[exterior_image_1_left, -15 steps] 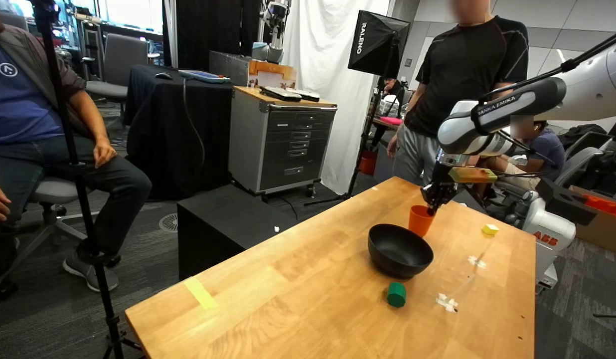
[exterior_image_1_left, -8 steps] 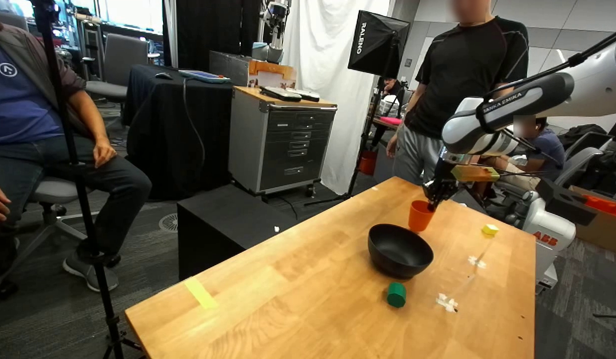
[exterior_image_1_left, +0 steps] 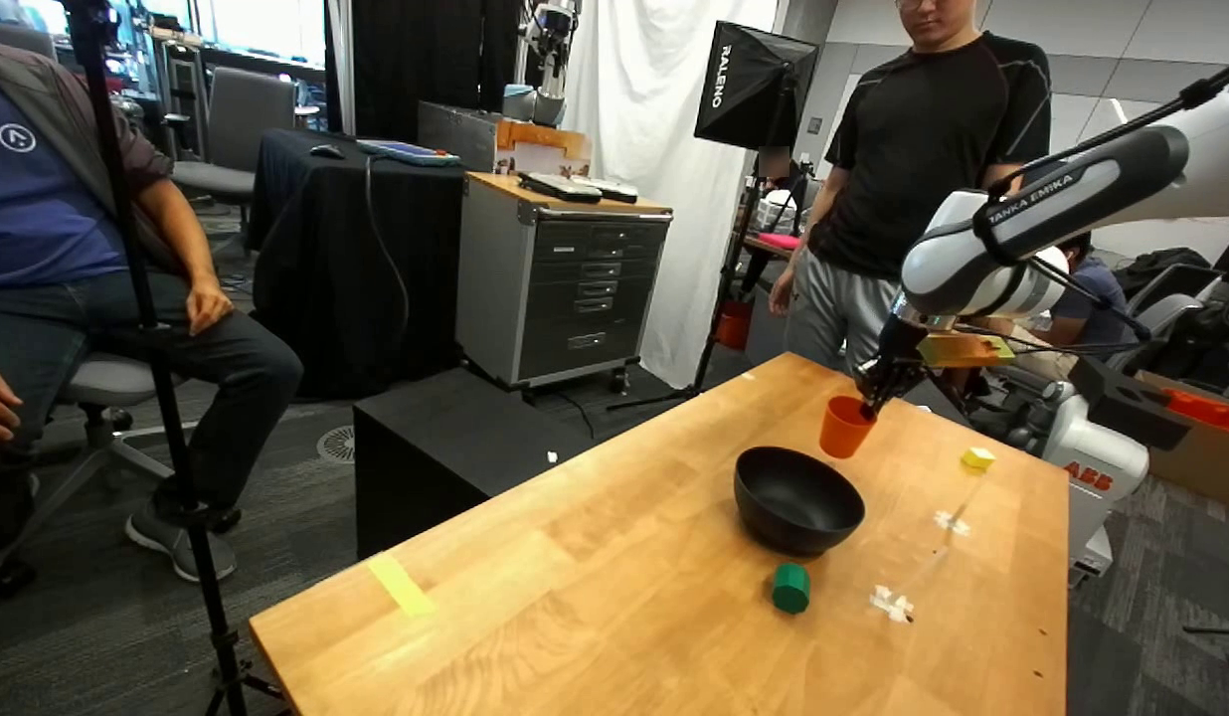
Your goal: Pour the contents of the orange cup into the black bowl
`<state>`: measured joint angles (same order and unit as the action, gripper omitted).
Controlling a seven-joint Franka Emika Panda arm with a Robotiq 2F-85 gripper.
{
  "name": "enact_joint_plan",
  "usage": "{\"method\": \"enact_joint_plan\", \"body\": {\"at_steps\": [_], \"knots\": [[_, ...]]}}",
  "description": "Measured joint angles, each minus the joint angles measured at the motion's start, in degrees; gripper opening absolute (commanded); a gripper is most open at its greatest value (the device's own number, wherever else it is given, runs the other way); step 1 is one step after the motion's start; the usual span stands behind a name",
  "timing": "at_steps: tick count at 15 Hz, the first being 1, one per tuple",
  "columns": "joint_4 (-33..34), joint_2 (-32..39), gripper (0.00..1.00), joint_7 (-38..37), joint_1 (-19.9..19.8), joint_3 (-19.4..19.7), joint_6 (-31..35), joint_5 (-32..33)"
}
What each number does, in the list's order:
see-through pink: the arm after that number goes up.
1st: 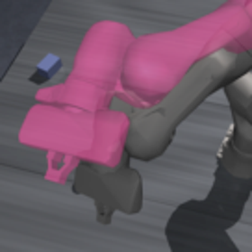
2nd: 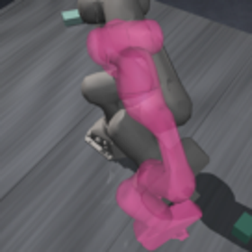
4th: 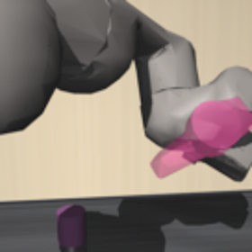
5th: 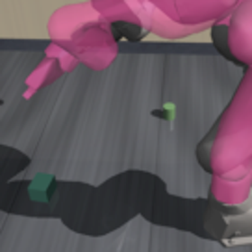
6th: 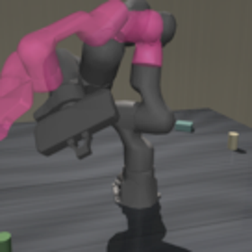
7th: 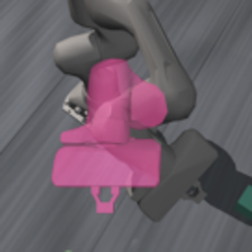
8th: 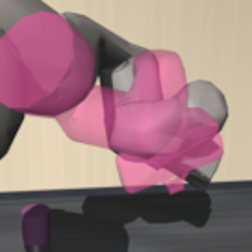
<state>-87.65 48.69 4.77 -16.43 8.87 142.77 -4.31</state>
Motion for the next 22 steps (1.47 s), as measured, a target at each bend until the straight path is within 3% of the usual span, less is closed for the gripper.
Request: {"method": "enact_joint_plan", "body": {"at_steps": [11,22], "knots": [[-17.2,-3.6,0.04,-0.7,4.5,1.4,25.0,3.1],[-30.3,-12.1,0.04,-2.3,9.3,3.0,33.0,3.3]]}}
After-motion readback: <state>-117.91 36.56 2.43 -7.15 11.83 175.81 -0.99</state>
